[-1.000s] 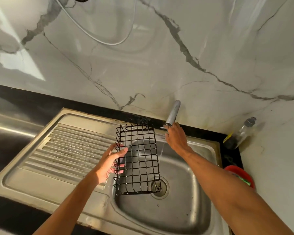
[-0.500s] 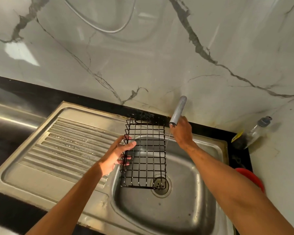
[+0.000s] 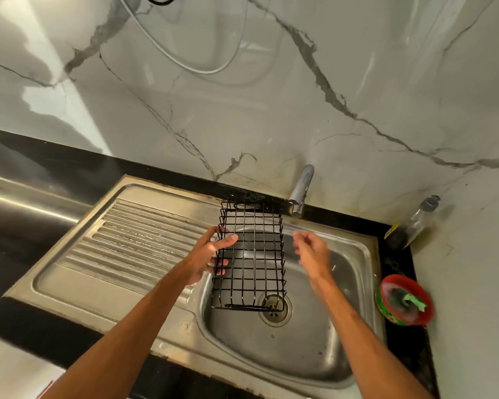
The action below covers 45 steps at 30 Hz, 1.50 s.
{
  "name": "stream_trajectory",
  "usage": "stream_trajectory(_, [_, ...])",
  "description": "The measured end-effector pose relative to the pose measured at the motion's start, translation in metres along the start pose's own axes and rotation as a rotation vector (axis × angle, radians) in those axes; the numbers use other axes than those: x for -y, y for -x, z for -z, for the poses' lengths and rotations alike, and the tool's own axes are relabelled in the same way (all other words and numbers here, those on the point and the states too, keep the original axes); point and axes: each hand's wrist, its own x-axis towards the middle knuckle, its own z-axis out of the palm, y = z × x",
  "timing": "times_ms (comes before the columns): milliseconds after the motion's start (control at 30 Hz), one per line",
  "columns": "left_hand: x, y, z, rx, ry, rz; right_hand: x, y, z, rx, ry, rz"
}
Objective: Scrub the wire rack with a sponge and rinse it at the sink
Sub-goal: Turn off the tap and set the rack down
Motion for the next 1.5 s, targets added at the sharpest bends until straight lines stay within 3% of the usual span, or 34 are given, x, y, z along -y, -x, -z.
stream_trajectory(133, [-0.003, 0.017, 0.009, 0.018, 0.000, -0.024, 0.029, 0.042, -0.009, 0.329, -0.068, -0.163])
stream_trajectory(433, [-0.024, 0.050, 0.066, -0.017, -0.017, -0.035, 0.073, 0.076, -0.063, 0.422, -0.083, -0.180])
stream_trajectory(700, [-0.023, 0.021, 0.173, -0.016, -0.065, -0.049, 0.100, 0.084, -0.166, 0.365, -0.048, -0.204])
stream_trajectory(1000, [-0.025, 0.002, 0.263, 0.019, -0.174, 0.051, 0.108, 0.087, -0.288, 0.244, -0.066, -0.292])
stream_trajectory(1500, [-0.013, -0.045, 0.280, -0.041, -0.411, 0.102, 0.090, 0.065, -0.337, 0.103, 0.076, -0.373])
